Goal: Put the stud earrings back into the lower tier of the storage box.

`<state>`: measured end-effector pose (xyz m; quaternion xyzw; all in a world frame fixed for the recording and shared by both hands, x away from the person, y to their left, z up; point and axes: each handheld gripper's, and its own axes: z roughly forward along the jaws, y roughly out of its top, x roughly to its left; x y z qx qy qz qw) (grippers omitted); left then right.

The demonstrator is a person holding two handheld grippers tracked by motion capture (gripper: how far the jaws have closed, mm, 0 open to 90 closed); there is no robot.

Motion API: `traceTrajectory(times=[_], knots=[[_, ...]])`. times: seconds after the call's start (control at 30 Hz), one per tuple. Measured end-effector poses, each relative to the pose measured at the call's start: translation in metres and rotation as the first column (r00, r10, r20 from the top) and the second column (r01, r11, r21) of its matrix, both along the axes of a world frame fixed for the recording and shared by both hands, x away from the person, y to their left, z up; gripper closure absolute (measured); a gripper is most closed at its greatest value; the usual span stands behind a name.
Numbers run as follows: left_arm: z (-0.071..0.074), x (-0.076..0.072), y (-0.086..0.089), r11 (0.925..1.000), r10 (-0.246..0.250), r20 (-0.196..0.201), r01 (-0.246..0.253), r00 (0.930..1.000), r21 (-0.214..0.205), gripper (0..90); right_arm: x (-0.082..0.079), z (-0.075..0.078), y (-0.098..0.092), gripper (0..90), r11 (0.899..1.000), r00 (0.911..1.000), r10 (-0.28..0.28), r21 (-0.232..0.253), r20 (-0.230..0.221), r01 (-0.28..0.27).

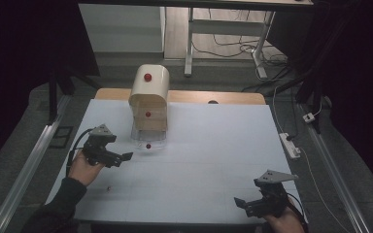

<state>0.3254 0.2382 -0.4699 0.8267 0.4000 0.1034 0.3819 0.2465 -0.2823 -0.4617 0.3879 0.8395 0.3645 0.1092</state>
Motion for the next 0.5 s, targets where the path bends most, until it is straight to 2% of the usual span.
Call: traceTrajectory(times=[0.13,0.27,0.4,0.5], knots=[[-0.005,-0.012,0.002,0.997,0.006,-0.014,-0.005,0.9999,0.077,0.0,0.0,0.0,0.0,0.0,1.0,1.0,0.0,0.0,-0.001,0.0],[-0.015,-0.021,0.008,0.9919,-0.006,-0.034,0.01,0.9994,0.127,0.0,0.0,0.0,0.001,0.0,1.0,1.0,0.002,-0.002,-0.003,-0.002],[-0.026,-0.028,0.015,0.9899,-0.017,-0.072,0.027,0.9973,0.139,0.0,0.001,0.0,0.001,0.0,1.0,1.0,0.004,-0.01,-0.004,-0.004],[-0.033,-0.035,0.021,0.9856,-0.038,-0.105,0.055,0.9937,0.16,0.0,0.001,0.0,0.001,0.0,1.0,1.0,0.003,-0.003,-0.004,-0.003]])
